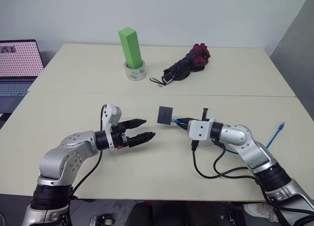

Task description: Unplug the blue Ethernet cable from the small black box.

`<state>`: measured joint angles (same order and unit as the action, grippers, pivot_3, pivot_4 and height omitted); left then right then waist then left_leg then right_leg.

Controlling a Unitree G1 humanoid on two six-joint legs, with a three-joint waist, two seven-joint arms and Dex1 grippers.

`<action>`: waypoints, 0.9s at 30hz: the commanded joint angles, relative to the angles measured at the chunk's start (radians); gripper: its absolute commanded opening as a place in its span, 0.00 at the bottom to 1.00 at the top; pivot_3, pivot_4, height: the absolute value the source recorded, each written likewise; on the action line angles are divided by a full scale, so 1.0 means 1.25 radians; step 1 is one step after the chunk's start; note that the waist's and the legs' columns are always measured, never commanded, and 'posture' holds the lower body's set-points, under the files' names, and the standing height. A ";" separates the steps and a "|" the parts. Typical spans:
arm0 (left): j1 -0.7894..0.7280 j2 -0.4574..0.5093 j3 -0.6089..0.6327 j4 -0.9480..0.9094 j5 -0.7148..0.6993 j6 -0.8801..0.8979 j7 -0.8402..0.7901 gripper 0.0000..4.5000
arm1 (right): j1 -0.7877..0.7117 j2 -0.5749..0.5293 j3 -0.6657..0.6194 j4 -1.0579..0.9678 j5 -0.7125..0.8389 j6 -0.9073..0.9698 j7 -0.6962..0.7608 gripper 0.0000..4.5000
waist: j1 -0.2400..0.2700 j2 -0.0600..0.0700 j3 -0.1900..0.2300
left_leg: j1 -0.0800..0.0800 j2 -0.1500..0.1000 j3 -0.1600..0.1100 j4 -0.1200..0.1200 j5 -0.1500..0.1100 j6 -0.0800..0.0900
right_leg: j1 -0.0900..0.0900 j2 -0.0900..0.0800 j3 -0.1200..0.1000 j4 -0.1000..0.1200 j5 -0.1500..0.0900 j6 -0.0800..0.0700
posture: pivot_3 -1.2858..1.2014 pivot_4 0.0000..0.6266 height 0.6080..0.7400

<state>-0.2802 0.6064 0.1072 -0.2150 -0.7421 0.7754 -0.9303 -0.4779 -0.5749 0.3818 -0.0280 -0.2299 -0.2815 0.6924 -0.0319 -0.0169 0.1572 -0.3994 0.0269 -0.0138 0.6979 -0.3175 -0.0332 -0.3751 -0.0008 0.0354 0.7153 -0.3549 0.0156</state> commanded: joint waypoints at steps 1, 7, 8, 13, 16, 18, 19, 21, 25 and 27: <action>-0.028 -0.011 0.023 0.003 -0.054 0.028 -0.004 1.00 | -0.019 -0.003 -0.003 -0.033 -0.021 -0.110 -0.009 0.02 | 0.000 0.000 0.000 | 0.000 0.000 0.000 0.000 0.000 0.000 | 0.000 0.000 0.000 0.000 0.000 0.000 | 0.52 0.24 1.00; -0.044 -0.040 0.023 0.019 -0.075 0.039 0.008 1.00 | -0.026 0.004 -0.004 -0.015 -0.037 -0.174 -0.008 0.02 | 0.000 0.000 0.000 | 0.000 0.000 0.000 0.000 0.000 0.000 | 0.001 0.000 0.000 0.000 0.000 0.000 | 0.52 0.24 1.00; -0.044 -0.042 0.024 0.019 -0.081 0.042 0.005 1.00 | -0.025 0.005 -0.006 -0.013 -0.039 -0.179 -0.007 0.02 | 0.000 0.000 0.000 | 0.000 0.000 0.000 0.000 0.000 0.000 | 0.001 0.000 0.000 0.000 0.000 0.000 | 0.52 0.24 1.00; -0.045 -0.046 0.024 0.018 -0.092 0.040 -0.003 0.85 | -0.026 0.004 -0.012 -0.011 -0.049 -0.201 -0.009 0.02 | 0.000 0.000 0.000 | 0.000 0.000 0.000 0.000 0.000 0.000 | 0.001 0.000 0.000 0.000 0.000 0.000 | 0.52 0.24 1.00; -0.047 -0.048 0.030 0.021 -0.104 0.044 -0.005 0.70 | -0.023 0.006 -0.014 -0.015 -0.050 -0.206 -0.010 0.02 | 0.000 0.000 0.000 | 0.000 0.000 0.000 0.000 0.000 0.000 | 0.001 0.000 0.000 0.000 0.000 0.000 | 0.52 0.24 1.00; -0.046 -0.045 0.030 0.022 -0.107 0.045 -0.005 0.61 | -0.022 0.005 -0.015 -0.015 -0.050 -0.210 -0.010 0.02 | 0.000 0.000 0.000 | 0.000 0.000 0.000 0.000 0.000 0.000 | 0.001 0.000 0.000 0.000 0.000 0.000 | 0.52 0.24 1.00; -0.046 -0.044 0.030 0.022 -0.109 0.046 -0.006 0.58 | -0.021 0.004 -0.015 -0.015 -0.051 -0.212 -0.011 0.02 | 0.000 0.000 0.000 | 0.000 0.000 0.000 0.000 0.000 0.000 | 0.001 0.000 0.000 0.000 0.000 0.000 | 0.52 0.24 1.00; -0.045 -0.041 0.032 0.025 -0.116 0.052 -0.009 0.48 | -0.021 0.001 -0.016 -0.011 -0.056 -0.221 -0.014 0.02 | 0.000 0.000 0.000 | 0.000 0.000 0.000 0.000 0.000 0.000 | 0.001 0.000 0.000 0.000 0.000 0.000 | 0.52 0.24 1.00; -0.046 -0.039 0.032 0.029 -0.120 0.059 -0.013 0.29 | -0.022 -0.001 -0.020 -0.006 -0.064 -0.240 -0.022 0.02 | 0.000 0.000 0.000 | 0.000 0.000 0.000 0.000 0.000 0.000 | 0.001 0.000 0.000 0.000 0.000 0.000 | 0.52 0.24 1.00; -0.049 -0.039 0.031 0.033 -0.120 0.059 -0.013 0.20 | -0.023 -0.001 -0.023 -0.004 -0.068 -0.251 -0.030 0.02 | 0.000 0.000 0.000 | 0.000 0.000 0.000 0.000 0.000 0.000 | 0.001 0.000 0.000 0.000 0.000 0.000 | 0.52 0.24 1.00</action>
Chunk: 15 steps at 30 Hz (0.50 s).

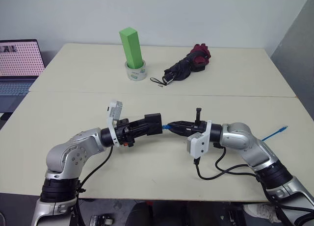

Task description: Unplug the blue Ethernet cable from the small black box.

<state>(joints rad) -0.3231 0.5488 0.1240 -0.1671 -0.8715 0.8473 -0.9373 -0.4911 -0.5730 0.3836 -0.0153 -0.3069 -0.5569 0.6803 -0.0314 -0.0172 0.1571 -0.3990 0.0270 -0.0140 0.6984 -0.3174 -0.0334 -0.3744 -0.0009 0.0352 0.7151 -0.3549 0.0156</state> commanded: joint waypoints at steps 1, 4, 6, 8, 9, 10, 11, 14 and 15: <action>-0.017 0.007 0.015 -0.002 -0.016 0.002 -0.008 0.18 | -0.015 -0.004 -0.025 -0.013 -0.012 -0.039 -0.024 0.02 | 0.000 0.000 0.000 | 0.000 0.000 0.000 0.000 0.000 0.000 | 0.000 0.000 0.000 0.000 0.000 0.000 | 0.52 0.24 1.00; -0.021 0.009 0.006 0.004 -0.009 -0.001 -0.016 0.18 | -0.023 -0.014 -0.016 -0.005 -0.026 -0.066 -0.018 0.02 | 0.000 0.000 0.000 | 0.000 0.000 0.000 0.000 0.000 0.000 | 0.000 0.000 0.000 0.000 0.000 0.000 | 0.52 0.24 1.00; -0.024 0.010 0.005 0.007 -0.008 -0.003 -0.018 0.18 | -0.024 -0.018 -0.014 -0.005 -0.025 -0.076 -0.012 0.02 | 0.000 0.000 0.000 | 0.000 0.000 0.000 0.000 0.000 0.000 | 0.000 0.000 0.000 0.000 0.000 0.000 | 0.52 0.24 1.00; -0.026 0.010 0.002 0.010 -0.005 -0.004 -0.022 0.18 | -0.021 -0.023 -0.014 -0.012 -0.011 -0.069 0.002 0.18 | 0.000 0.000 0.000 | 0.000 0.000 0.000 0.000 0.000 0.000 | 0.000 0.000 0.000 0.000 0.000 0.000 | 0.52 0.24 1.00; -0.028 0.010 0.000 0.010 -0.004 -0.005 -0.024 0.18 | -0.017 -0.031 -0.012 -0.023 0.006 -0.054 0.023 0.22 | 0.000 0.000 0.000 | 0.000 0.000 0.000 0.000 0.000 0.000 | 0.000 0.000 0.000 0.000 0.000 0.000 | 0.52 0.24 1.00; -0.031 0.010 -0.003 0.012 -0.001 -0.008 -0.026 0.18 | -0.014 -0.039 -0.011 -0.032 0.022 -0.040 0.044 0.28 | 0.000 0.000 0.000 | 0.000 0.000 0.000 0.000 0.000 0.000 | 0.000 0.000 0.000 0.000 0.000 0.000 | 0.52 0.24 1.00; -0.034 0.011 -0.007 0.013 0.004 -0.012 -0.030 0.18 | -0.008 -0.048 -0.009 -0.044 0.040 -0.019 0.068 0.32 | 0.000 0.000 0.000 | 0.000 0.000 0.000 0.000 0.000 0.000 | 0.000 0.000 0.000 0.000 0.000 0.000 | 0.52 0.24 1.00; -0.045 0.012 -0.030 0.018 0.024 -0.025 -0.050 0.18 | 0.011 -0.084 -0.019 -0.109 0.110 0.051 0.137 0.47 | 0.001 0.000 0.000 | 0.000 0.000 0.000 0.000 0.000 0.000 | 0.000 0.000 0.000 0.000 0.000 0.000 | 0.52 0.24 1.00; -0.051 0.013 -0.043 0.020 0.035 -0.034 -0.062 0.18 | 0.022 -0.102 -0.028 -0.146 0.153 0.098 0.168 0.51 | 0.003 0.000 0.000 | 0.000 0.000 0.000 0.000 0.000 0.000 | 0.000 0.000 0.000 0.000 0.000 0.000 | 0.52 0.24 1.00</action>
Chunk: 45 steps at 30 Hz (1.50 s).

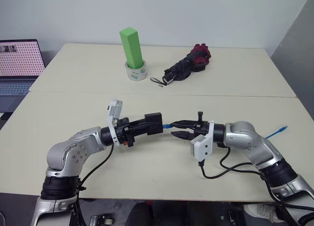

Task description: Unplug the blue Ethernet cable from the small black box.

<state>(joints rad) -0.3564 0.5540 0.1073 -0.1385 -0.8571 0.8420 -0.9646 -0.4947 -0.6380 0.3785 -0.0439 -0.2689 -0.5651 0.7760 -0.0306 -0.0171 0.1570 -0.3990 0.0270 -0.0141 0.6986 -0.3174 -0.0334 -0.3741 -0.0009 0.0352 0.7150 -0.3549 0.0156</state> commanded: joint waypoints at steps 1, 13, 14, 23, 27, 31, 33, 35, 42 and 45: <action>-0.029 0.011 -0.041 -0.002 0.034 -0.038 -0.052 0.18 | 0.035 -0.065 -0.035 -0.157 0.165 0.150 0.116 0.52 | 0.003 0.000 0.000 | 0.000 0.000 0.000 0.000 0.000 0.000 | 0.000 0.000 0.000 0.000 0.000 0.000 | 0.52 0.24 1.00; -0.073 0.034 -0.086 -0.020 0.066 -0.077 -0.162 0.18 | 0.064 -0.013 -0.173 -0.370 0.729 0.930 0.041 0.52 | 0.002 0.000 0.000 | 0.000 0.000 -0.001 0.000 0.000 0.000 | 0.000 0.000 0.000 0.000 0.000 0.000 | 0.52 0.24 1.00; -0.074 0.034 -0.085 -0.022 0.067 -0.077 -0.165 0.18 | 0.065 -0.007 -0.176 -0.370 0.749 0.960 0.037 0.52 | 0.002 0.000 0.000 | 0.000 0.000 -0.001 0.000 0.000 0.000 | 0.000 0.000 0.000 0.000 0.000 0.000 | 0.52 0.24 1.00; -0.068 0.040 -0.081 -0.060 0.058 -0.065 -0.177 0.18 | 0.051 0.023 -0.176 -0.335 0.816 1.071 0.052 0.52 | 0.001 0.000 0.000 | -0.001 0.000 -0.001 0.000 0.000 0.000 | 0.000 0.000 0.000 -0.001 0.000 0.000 | 0.52 0.24 1.00; -0.066 0.042 -0.081 -0.065 0.055 -0.065 -0.175 0.18 | 0.042 0.031 -0.182 -0.323 0.828 1.091 0.061 0.52 | 0.001 0.000 0.000 | 0.000 0.000 -0.001 0.000 0.000 0.000 | 0.000 0.000 0.000 -0.001 0.000 0.000 | 0.52 0.24 1.00; -0.065 0.044 -0.082 -0.068 0.055 -0.066 -0.175 0.18 | 0.032 0.033 -0.184 -0.313 0.831 1.103 0.073 0.52 | 0.001 0.000 0.000 | 0.000 0.000 -0.001 0.000 0.000 0.000 | 0.000 0.000 0.000 -0.001 0.000 0.000 | 0.52 0.24 1.00; -0.063 0.046 -0.083 -0.070 0.056 -0.068 -0.176 0.18 | 0.029 0.034 -0.185 -0.309 0.833 1.110 0.079 0.52 | 0.001 0.000 0.000 | -0.001 0.000 -0.001 0.000 0.000 0.000 | 0.000 0.000 0.000 -0.001 0.000 0.000 | 0.52 0.24 1.00; -0.061 0.047 -0.083 -0.072 0.056 -0.069 -0.177 0.18 | 0.026 0.032 -0.185 -0.307 0.835 1.115 0.084 0.44 | 0.001 0.000 0.000 | -0.001 0.000 -0.001 0.000 0.000 0.000 | 0.000 0.000 0.000 -0.001 0.000 0.000 | 0.52 0.24 1.00; -0.055 0.049 -0.083 -0.080 0.054 -0.069 -0.176 0.18 | 0.018 0.031 -0.190 -0.306 0.853 1.138 0.096 0.32 | 0.001 0.000 0.000 | -0.001 0.000 -0.001 0.000 0.000 0.000 | 0.000 0.000 0.000 -0.001 0.000 0.000 | 0.52 0.24 1.00; -0.050 0.050 -0.086 -0.089 0.052 -0.068 -0.178 0.18 | 0.017 0.034 -0.191 -0.307 0.856 1.145 0.098 0.17 | 0.001 0.000 0.000 | -0.001 0.000 -0.001 0.000 0.000 0.000 | 0.000 0.000 0.000 -0.001 0.000 0.000 | 0.52 0.24 1.00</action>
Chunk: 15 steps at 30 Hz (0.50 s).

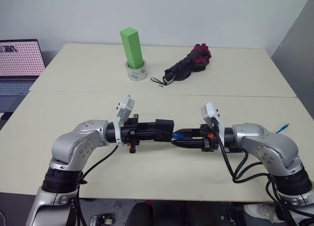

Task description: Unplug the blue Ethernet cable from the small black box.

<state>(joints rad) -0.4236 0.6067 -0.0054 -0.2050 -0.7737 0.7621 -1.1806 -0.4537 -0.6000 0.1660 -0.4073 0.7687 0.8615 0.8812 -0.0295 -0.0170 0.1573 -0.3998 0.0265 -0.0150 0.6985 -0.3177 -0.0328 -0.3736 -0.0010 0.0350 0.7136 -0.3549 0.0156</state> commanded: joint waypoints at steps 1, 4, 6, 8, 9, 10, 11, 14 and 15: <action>0.005 0.009 0.003 -0.038 -0.014 -0.005 -0.007 0.18 | -0.016 0.003 -0.020 -0.016 0.025 0.006 0.017 0.12 | 0.000 0.000 0.000 | 0.000 0.000 0.000 0.000 0.000 0.000 | 0.000 0.000 0.000 0.000 0.000 0.000 | 0.52 0.24 1.00; 0.010 0.012 0.000 -0.046 -0.015 -0.005 -0.012 0.18 | -0.019 0.002 -0.019 -0.017 0.025 0.014 0.025 0.01 | 0.000 0.000 0.000 | 0.000 0.000 0.000 0.000 0.000 0.000 | 0.000 0.000 0.000 0.000 0.000 0.000 | 0.52 0.24 1.00; 0.013 0.018 -0.005 -0.051 -0.013 -0.007 -0.021 0.18 | -0.020 0.002 -0.019 -0.017 0.026 0.020 0.032 0.01 | 0.000 0.000 0.000 | 0.000 0.000 0.000 0.000 0.000 0.000 | 0.000 0.000 0.000 0.000 0.000 0.000 | 0.52 0.24 1.00; 0.018 0.024 -0.009 -0.056 -0.011 -0.009 -0.031 0.18 | -0.022 0.001 -0.018 -0.016 0.026 0.026 0.040 0.01 | 0.000 0.000 0.000 | 0.000 0.000 0.000 0.000 0.000 0.000 | 0.000 0.000 0.000 0.000 0.000 0.000 | 0.52 0.24 1.00; 0.020 0.028 -0.012 -0.058 -0.009 -0.010 -0.036 0.18 | -0.024 0.000 -0.018 -0.014 0.027 0.029 0.044 0.01 | 0.000 0.000 0.000 | 0.000 0.000 0.000 0.000 0.000 0.000 | 0.000 0.000 0.000 0.000 0.000 0.000 | 0.52 0.24 1.00; 0.024 0.033 -0.016 -0.061 -0.006 -0.014 -0.042 0.18 | -0.026 -0.003 -0.017 -0.014 0.027 0.033 0.049 0.01 | 0.000 0.000 0.000 | 0.000 0.000 0.000 0.000 0.000 0.000 | 0.000 0.000 0.000 0.000 0.000 0.000 | 0.52 0.24 1.00; 0.026 0.037 -0.018 -0.062 -0.003 -0.017 -0.045 0.18 | -0.027 -0.004 -0.016 -0.013 0.028 0.036 0.054 0.01 | 0.000 0.000 0.000 | 0.000 0.000 0.000 0.000 0.000 0.000 | 0.000 0.000 0.000 0.000 0.000 0.000 | 0.52 0.24 1.00; 0.031 0.050 -0.029 -0.057 0.021 -0.040 -0.056 0.18 | -0.032 -0.009 -0.011 -0.006 0.025 0.042 0.069 0.01 | 0.000 0.000 0.000 | 0.000 0.000 0.000 0.000 0.000 0.000 | 0.000 0.000 0.000 0.000 0.000 0.000 | 0.52 0.24 1.00; 0.034 0.053 -0.031 -0.054 0.029 -0.049 -0.058 0.18 | -0.031 -0.013 -0.010 -0.005 0.022 0.042 0.074 0.01 | 0.000 0.000 0.000 | 0.000 0.000 0.000 0.000 0.000 0.000 | 0.000 0.000 0.000 0.000 0.000 0.000 | 0.52 0.24 1.00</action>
<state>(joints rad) -0.3933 0.6550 -0.0338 -0.2468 -0.7623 0.7268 -1.2365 -0.4637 -0.6086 0.1787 -0.4035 0.7778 0.9247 0.9551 -0.0294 -0.0169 0.1573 -0.3997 0.0265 -0.0151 0.6982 -0.3177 -0.0328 -0.3736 -0.0009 0.0349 0.7133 -0.3549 0.0156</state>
